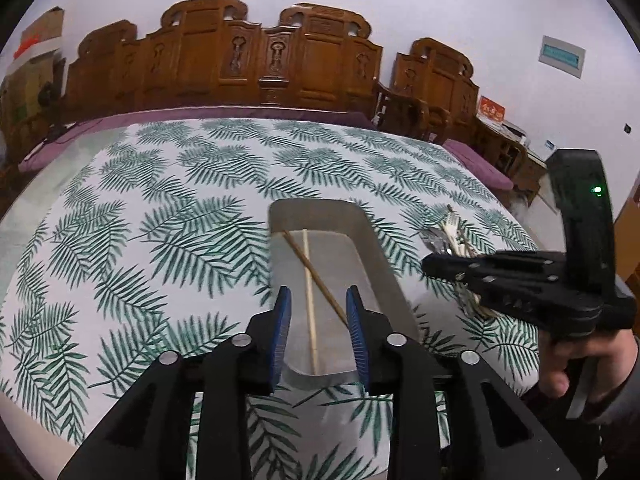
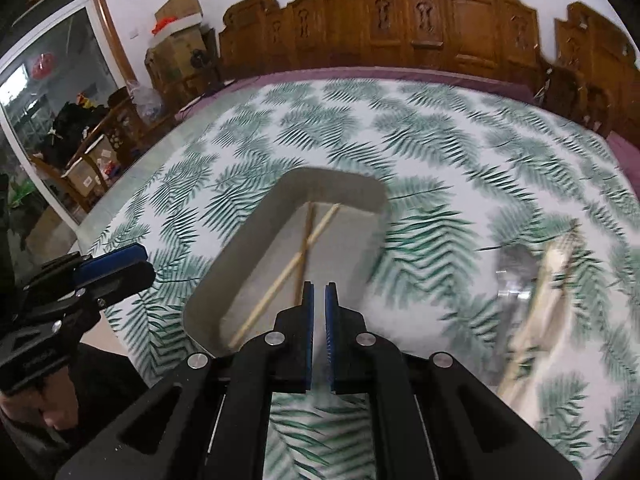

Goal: Organize utensils
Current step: 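Reach the right tool to the pile and grasp a white plastic knife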

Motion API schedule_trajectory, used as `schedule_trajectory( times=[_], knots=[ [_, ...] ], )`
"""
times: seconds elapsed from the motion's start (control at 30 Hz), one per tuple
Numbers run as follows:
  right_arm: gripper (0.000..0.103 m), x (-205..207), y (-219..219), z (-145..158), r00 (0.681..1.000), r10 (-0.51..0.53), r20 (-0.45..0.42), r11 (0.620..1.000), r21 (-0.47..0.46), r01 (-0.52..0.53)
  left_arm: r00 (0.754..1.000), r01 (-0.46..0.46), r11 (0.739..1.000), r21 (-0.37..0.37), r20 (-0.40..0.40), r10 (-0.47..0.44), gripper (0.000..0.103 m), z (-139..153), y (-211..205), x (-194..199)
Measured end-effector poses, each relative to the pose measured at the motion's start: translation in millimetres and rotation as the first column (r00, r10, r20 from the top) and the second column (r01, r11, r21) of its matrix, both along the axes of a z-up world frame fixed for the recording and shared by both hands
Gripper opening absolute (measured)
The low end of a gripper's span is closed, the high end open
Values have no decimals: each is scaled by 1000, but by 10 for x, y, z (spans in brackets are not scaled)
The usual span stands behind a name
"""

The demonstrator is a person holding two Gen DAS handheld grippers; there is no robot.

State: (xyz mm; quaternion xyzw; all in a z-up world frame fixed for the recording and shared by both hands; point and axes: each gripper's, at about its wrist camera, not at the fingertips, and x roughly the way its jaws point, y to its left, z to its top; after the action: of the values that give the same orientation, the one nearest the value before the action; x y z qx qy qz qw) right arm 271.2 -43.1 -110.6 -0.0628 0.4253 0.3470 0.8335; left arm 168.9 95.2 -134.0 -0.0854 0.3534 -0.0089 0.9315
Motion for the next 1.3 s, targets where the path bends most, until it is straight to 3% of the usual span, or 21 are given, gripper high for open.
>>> schedule_trajectory(
  times=[0.17,0.37,0.43,0.53,0.83,1.3],
  knots=[
    [7,71,-487,50,996,-67,65,997,-32,69,999,48,999,2,7,-48,40,16,-215,64],
    [7,234,-952,8,983,-144,114,987,-58,152,996,94,995,17,2,-94,60,-9,-522,209],
    [9,287,-1064,-39,979,-163,122,983,-64,172,994,106,994,26,-3,-106,60,-37,-603,247],
    [22,341,-1204,-148,975,-194,111,978,-58,201,993,115,993,32,-10,-115,60,-75,-686,303],
    [22,416,-1315,-568,968,-252,15,965,-77,252,991,130,991,27,-17,-130,60,-189,-848,360],
    [24,407,-1212,-813,962,-270,-39,952,-158,261,986,162,985,51,-40,-160,60,-279,-1017,367]
  ],
)
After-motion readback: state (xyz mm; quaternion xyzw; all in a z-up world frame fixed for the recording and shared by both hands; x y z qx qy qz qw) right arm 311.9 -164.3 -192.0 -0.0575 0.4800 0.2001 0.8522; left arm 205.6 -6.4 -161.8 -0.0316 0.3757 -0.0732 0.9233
